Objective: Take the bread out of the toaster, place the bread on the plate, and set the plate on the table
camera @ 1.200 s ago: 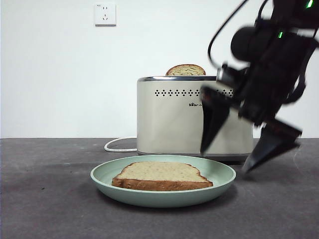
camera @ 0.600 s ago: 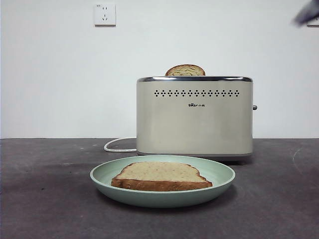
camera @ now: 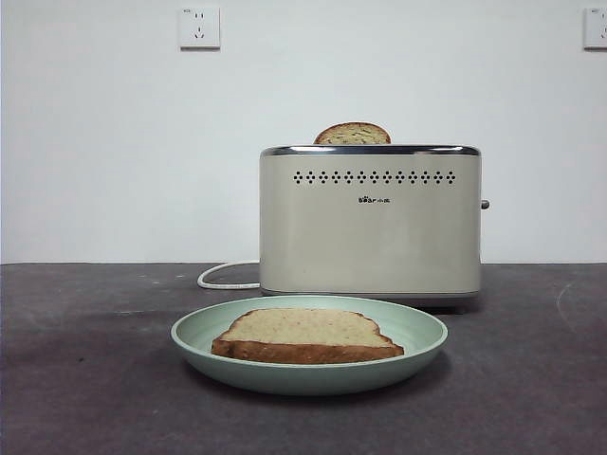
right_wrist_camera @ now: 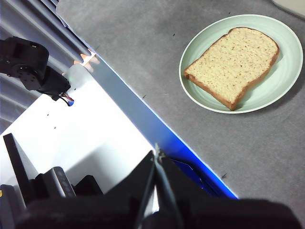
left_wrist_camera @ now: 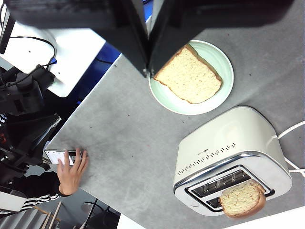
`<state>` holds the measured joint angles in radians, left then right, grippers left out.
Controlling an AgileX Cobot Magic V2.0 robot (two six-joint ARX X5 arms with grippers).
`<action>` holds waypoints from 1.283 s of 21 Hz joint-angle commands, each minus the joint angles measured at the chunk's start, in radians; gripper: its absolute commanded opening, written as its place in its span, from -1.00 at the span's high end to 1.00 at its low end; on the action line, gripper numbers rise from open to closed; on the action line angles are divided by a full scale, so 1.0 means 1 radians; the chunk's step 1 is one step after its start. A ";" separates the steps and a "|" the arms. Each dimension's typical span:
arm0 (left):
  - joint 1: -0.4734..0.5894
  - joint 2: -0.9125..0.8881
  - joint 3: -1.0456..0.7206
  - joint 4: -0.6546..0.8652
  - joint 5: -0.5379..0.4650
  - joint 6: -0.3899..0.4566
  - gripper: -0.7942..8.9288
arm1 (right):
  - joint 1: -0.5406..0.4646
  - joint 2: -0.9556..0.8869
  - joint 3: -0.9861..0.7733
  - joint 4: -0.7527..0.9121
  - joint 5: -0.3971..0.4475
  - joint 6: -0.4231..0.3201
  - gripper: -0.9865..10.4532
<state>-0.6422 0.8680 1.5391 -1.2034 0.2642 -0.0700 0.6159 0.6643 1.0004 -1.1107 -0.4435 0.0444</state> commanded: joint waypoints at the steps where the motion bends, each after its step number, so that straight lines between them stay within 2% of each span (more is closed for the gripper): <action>1: 0.000 -0.003 -0.003 0.004 -0.001 0.014 0.85 | 0.002 -0.002 -0.002 0.002 0.000 -0.008 0.84; 13: 0.000 0.001 -0.003 -0.009 -0.001 0.015 0.84 | 0.002 -0.006 -0.002 0.002 0.001 -0.008 0.82; 16: 0.001 0.013 -0.003 0.029 -0.006 0.023 0.84 | 0.002 -0.006 -0.002 0.002 0.001 -0.008 0.82; 18: 0.001 0.014 -0.003 0.039 -0.063 0.047 0.84 | 0.002 -0.006 -0.002 0.002 0.001 -0.008 0.82; 20: 0.012 0.014 -0.003 0.131 -0.186 0.110 0.84 | 0.002 -0.006 -0.002 0.002 0.001 -0.008 0.82; 22: 0.065 0.003 -0.004 0.241 -0.203 0.184 0.84 | 0.002 -0.006 -0.002 0.002 0.001 -0.008 0.82; 24: 0.168 -0.029 -0.031 0.364 -0.193 0.239 0.84 | 0.002 -0.006 -0.002 0.002 0.001 -0.008 0.82; 27: 0.327 -0.124 -0.148 0.498 -0.106 0.279 0.84 | 0.002 -0.006 -0.002 0.002 0.001 -0.008 0.82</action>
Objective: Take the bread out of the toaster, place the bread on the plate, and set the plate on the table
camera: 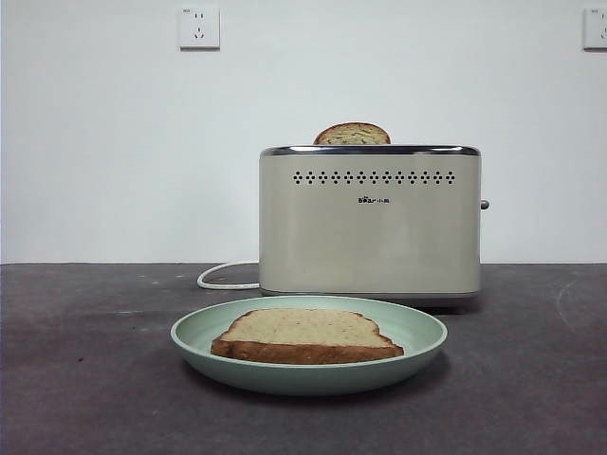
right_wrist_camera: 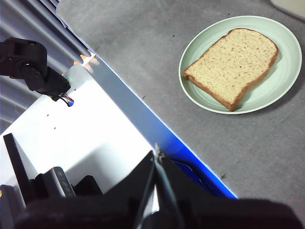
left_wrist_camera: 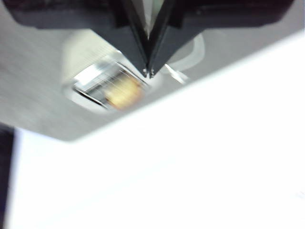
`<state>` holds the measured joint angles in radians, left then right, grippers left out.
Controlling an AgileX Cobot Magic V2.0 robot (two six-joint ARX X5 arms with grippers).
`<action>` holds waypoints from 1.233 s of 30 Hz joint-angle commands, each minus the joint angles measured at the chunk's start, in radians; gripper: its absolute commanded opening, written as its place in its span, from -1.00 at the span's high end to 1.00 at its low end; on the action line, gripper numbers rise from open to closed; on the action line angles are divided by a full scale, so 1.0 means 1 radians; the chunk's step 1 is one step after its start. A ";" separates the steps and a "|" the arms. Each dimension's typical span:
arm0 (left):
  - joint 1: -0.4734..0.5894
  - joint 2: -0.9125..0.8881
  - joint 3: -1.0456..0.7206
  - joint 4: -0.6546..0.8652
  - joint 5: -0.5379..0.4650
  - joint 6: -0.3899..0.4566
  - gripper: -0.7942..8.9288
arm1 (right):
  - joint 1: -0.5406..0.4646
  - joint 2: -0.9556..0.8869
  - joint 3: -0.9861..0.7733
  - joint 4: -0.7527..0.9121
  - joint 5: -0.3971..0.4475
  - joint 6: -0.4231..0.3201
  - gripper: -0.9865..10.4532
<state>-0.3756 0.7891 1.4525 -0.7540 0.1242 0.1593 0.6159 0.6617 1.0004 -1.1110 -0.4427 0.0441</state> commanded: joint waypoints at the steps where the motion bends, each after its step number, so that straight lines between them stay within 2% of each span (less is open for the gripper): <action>1: 0.097 -0.084 -0.115 0.089 0.042 0.060 0.84 | 0.002 -0.003 -0.002 0.002 0.000 -0.008 0.82; 10: 0.273 -0.385 -0.668 0.463 0.035 0.068 0.84 | 0.002 -0.003 -0.002 0.002 0.000 -0.008 0.82; 19: 0.377 -0.613 -1.114 0.643 0.034 -0.070 0.84 | 0.002 -0.003 -0.002 0.002 0.000 -0.008 0.82; 22: 0.392 -0.661 -1.212 0.682 0.021 -0.099 0.84 | 0.002 -0.003 -0.002 0.002 0.000 -0.008 0.82; 29: 0.398 -0.749 -1.378 0.700 -0.079 -0.168 0.84 | 0.002 -0.003 -0.002 0.002 0.001 -0.008 0.82; 33: 0.398 -0.782 -1.447 0.724 -0.079 -0.197 0.84 | 0.002 -0.003 -0.002 0.002 0.000 -0.008 0.82; 37: 0.398 -0.787 -1.450 0.645 -0.101 -0.212 0.84 | 0.002 -0.003 -0.002 0.002 0.001 -0.008 0.82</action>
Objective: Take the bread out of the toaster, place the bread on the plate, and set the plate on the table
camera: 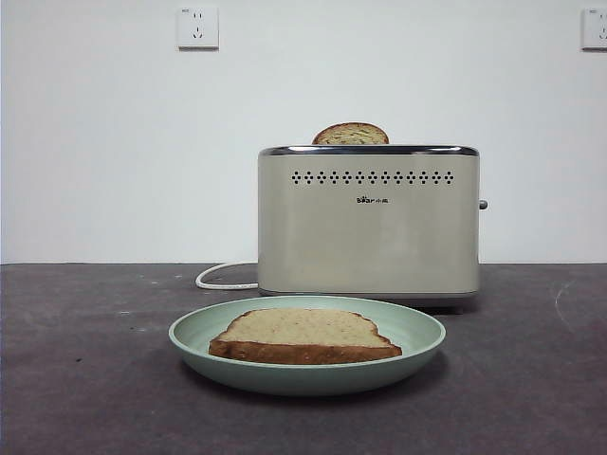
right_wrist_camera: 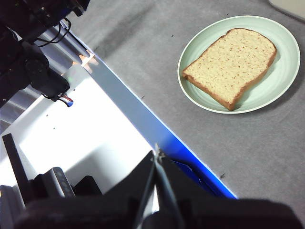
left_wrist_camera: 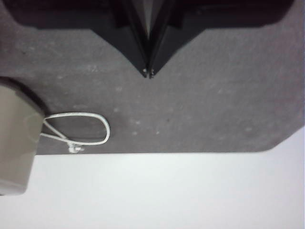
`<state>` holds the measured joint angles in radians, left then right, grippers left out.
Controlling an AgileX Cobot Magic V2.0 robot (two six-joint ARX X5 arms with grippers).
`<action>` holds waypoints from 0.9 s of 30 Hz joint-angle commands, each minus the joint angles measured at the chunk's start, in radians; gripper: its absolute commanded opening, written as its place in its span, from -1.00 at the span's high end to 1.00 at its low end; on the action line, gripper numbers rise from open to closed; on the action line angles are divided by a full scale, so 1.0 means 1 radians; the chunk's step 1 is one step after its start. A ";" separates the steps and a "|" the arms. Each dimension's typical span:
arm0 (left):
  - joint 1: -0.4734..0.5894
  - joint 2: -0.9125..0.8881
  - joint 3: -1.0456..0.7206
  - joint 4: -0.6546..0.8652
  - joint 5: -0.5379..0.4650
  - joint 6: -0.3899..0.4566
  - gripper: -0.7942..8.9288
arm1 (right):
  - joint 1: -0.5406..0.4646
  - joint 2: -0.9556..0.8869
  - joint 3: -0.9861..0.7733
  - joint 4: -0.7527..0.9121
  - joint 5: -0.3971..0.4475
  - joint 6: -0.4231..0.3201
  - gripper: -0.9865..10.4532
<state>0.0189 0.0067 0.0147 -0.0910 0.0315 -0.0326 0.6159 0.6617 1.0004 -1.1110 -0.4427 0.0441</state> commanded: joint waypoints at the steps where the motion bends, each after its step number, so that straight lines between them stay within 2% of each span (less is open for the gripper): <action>1: 0.003 -0.005 -0.012 -0.034 -0.008 -0.020 0.84 | 0.002 -0.003 -0.002 0.002 0.001 -0.008 0.82; 4: 0.003 -0.004 -0.012 -0.103 -0.008 -0.021 0.84 | 0.002 -0.003 -0.002 0.002 0.001 -0.008 0.82; 27: 0.003 -0.004 -0.012 -0.089 -0.003 -0.023 0.84 | 0.002 -0.003 -0.002 0.002 0.001 -0.008 0.82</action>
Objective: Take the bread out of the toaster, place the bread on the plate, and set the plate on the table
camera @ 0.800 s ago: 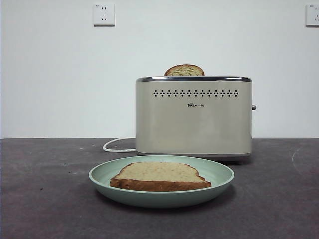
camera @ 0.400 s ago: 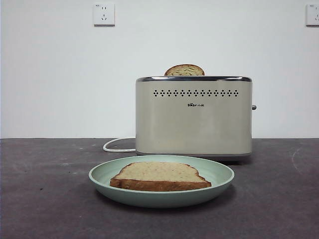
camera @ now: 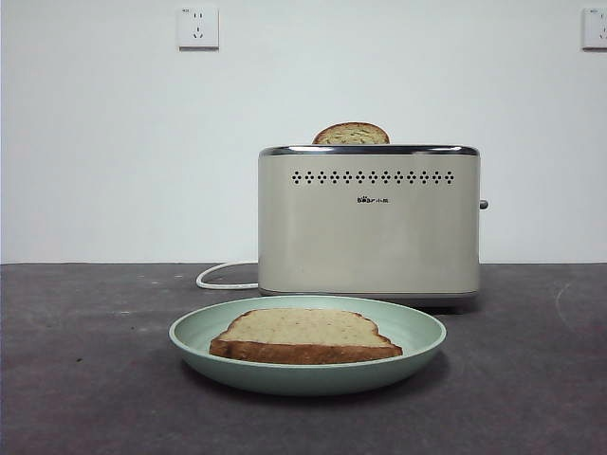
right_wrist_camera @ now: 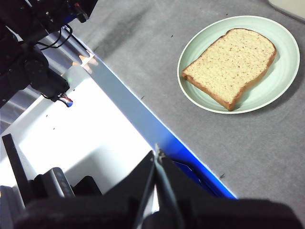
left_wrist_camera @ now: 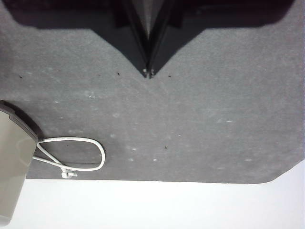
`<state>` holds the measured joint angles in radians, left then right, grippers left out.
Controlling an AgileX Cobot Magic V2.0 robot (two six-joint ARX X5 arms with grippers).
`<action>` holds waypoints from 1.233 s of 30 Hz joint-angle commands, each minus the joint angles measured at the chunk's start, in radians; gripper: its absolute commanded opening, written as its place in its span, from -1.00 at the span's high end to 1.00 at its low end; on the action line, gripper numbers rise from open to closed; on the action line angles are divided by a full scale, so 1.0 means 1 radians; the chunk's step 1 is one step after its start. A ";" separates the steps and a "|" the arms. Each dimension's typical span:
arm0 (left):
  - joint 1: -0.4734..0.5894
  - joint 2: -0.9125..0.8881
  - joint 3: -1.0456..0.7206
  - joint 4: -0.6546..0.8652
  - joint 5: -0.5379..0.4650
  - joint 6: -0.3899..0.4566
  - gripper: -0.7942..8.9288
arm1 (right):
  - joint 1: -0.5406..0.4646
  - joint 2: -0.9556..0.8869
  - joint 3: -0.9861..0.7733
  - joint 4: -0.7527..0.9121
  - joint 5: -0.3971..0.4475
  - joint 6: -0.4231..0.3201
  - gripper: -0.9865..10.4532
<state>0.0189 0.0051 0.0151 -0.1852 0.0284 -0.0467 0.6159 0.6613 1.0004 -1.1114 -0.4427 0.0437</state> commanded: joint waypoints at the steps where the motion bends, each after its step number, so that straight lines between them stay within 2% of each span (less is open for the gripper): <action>1: 0.003 -0.002 -0.012 0.005 0.000 -0.009 0.84 | 0.002 -0.003 -0.002 0.003 0.001 -0.008 0.82; 6: 0.003 -0.002 -0.012 0.005 0.000 -0.009 0.84 | 0.002 -0.003 -0.002 0.003 0.001 -0.008 0.82; 9: 0.003 -0.002 -0.012 0.005 0.000 -0.009 0.84 | -0.034 -0.018 -0.002 0.039 0.054 -0.091 0.82; 11: 0.003 -0.002 -0.012 0.005 0.000 -0.009 0.84 | -0.069 -0.034 -0.002 0.085 0.054 -0.150 0.82; 16: 0.003 -0.002 -0.012 0.005 0.000 -0.009 0.84 | -0.222 -0.090 -0.003 0.233 0.052 -0.164 0.82; 21: 0.003 -0.002 -0.012 0.005 0.000 -0.009 0.84 | -0.390 -0.143 -0.037 0.297 0.055 -0.164 0.82; 25: 0.003 -0.002 -0.012 0.005 0.000 -0.009 0.84 | -0.502 -0.229 -0.175 0.433 0.055 -0.149 0.82; 30: 0.003 -0.002 -0.012 0.005 0.000 -0.009 0.84 | -0.541 -0.348 -0.449 0.752 0.061 -0.121 0.82; 33: 0.003 -0.002 -0.012 0.005 0.000 -0.009 0.84 | -0.542 -0.412 -0.595 0.893 0.123 -0.113 0.82; 37: 0.003 -0.002 -0.012 0.005 0.000 -0.009 0.84 | -0.542 -0.483 -0.735 0.974 0.270 -0.048 0.82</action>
<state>0.0189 0.0051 0.0151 -0.1852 0.0284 -0.0471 0.0765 0.1905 0.2939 -0.1619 -0.2070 -0.0483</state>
